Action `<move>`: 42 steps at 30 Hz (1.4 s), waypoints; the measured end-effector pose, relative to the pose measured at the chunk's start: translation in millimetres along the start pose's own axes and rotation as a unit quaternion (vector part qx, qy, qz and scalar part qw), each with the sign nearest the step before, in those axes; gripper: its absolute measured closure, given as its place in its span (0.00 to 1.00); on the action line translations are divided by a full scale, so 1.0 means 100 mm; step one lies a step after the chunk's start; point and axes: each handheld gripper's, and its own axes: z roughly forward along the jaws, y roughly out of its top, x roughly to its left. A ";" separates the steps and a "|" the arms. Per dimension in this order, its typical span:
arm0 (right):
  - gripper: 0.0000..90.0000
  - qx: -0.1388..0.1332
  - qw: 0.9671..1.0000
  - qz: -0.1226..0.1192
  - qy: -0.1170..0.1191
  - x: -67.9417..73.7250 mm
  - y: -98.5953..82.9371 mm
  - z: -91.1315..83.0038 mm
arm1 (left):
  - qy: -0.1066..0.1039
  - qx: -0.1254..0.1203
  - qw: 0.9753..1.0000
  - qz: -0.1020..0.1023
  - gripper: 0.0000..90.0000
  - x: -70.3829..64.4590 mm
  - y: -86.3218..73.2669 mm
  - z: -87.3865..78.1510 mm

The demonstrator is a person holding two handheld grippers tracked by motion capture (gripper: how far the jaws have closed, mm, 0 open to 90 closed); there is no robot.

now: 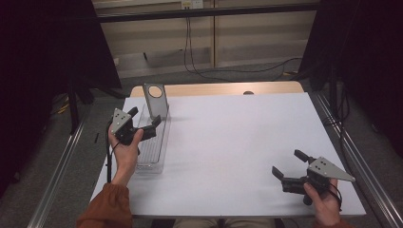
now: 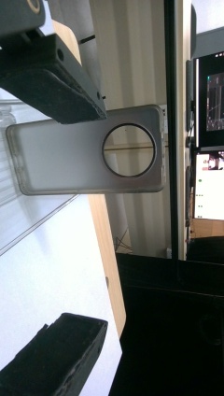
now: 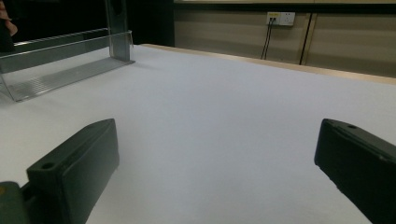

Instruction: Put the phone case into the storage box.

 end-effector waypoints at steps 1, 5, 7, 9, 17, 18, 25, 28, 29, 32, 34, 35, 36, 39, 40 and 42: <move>0.00 -0.001 1.000 -0.003 -0.001 0.00 0.00 0.00 | 0.004 0.000 1.000 0.004 0.02 -0.01 0.00 -0.02; 0.00 -0.003 1.000 -0.004 0.000 0.01 0.01 0.00 | 0.005 -0.007 1.000 0.005 0.02 -0.03 0.01 -0.11; 0.00 -0.002 1.000 -0.003 -0.003 0.00 0.00 0.01 | 0.008 -0.006 1.000 0.013 0.02 -0.05 0.01 -0.16; 0.00 0.001 1.000 0.000 -0.001 0.00 0.00 0.01 | 0.006 -0.010 1.000 0.012 0.02 -0.06 0.01 -0.22; 0.00 -0.004 1.000 0.000 -0.006 0.00 0.01 0.00 | 0.007 -0.052 0.999 0.011 0.02 -0.10 0.08 -0.38; 0.00 -0.005 1.000 0.001 -0.005 0.00 0.01 0.00 | 0.009 -0.051 0.999 0.018 0.02 -0.10 0.09 -0.40; 0.00 -0.006 1.000 0.001 -0.006 0.00 0.01 0.00 | 0.002 -0.049 0.999 0.017 0.02 -0.15 0.07 -0.57; 0.00 -0.007 1.000 0.003 -0.008 0.00 0.01 0.00 | 0.001 -0.045 0.999 0.018 0.02 -0.18 0.05 -0.63; 0.00 -0.008 1.000 0.002 -0.008 0.00 0.01 -0.01 | -0.002 -0.042 0.999 0.020 0.02 -0.19 0.03 -0.66; 0.00 -0.008 1.000 0.003 -0.008 0.00 0.01 -0.01 | 0.002 -0.043 0.999 0.017 0.02 -0.21 -0.02 -0.72; 0.00 -0.009 1.000 0.003 -0.009 0.00 0.01 0.00 | 0.004 -0.040 0.999 0.011 0.02 -0.21 -0.05 -0.75; 0.00 -0.010 1.000 0.003 -0.009 0.00 0.01 -0.01 | 0.003 -0.038 0.999 0.011 0.02 -0.21 -0.07 -0.77; 0.00 -0.008 1.000 0.001 -0.007 0.01 0.01 -0.01 | -0.002 -0.038 0.999 0.008 0.02 -0.21 -0.09 -0.79; 0.00 -0.010 1.000 0.000 -0.009 0.00 0.01 -0.01 | 0.000 -0.033 0.999 0.002 0.02 -0.22 -0.14 -0.83; 0.00 -0.011 1.000 0.001 -0.009 0.00 0.01 -0.01 | 0.001 -0.028 1.000 0.002 0.02 -0.22 -0.15 -0.85; 0.00 -0.011 1.000 0.003 -0.011 0.00 0.01 -0.02 | 0.002 -0.029 1.000 0.003 0.02 -0.22 -0.18 -0.89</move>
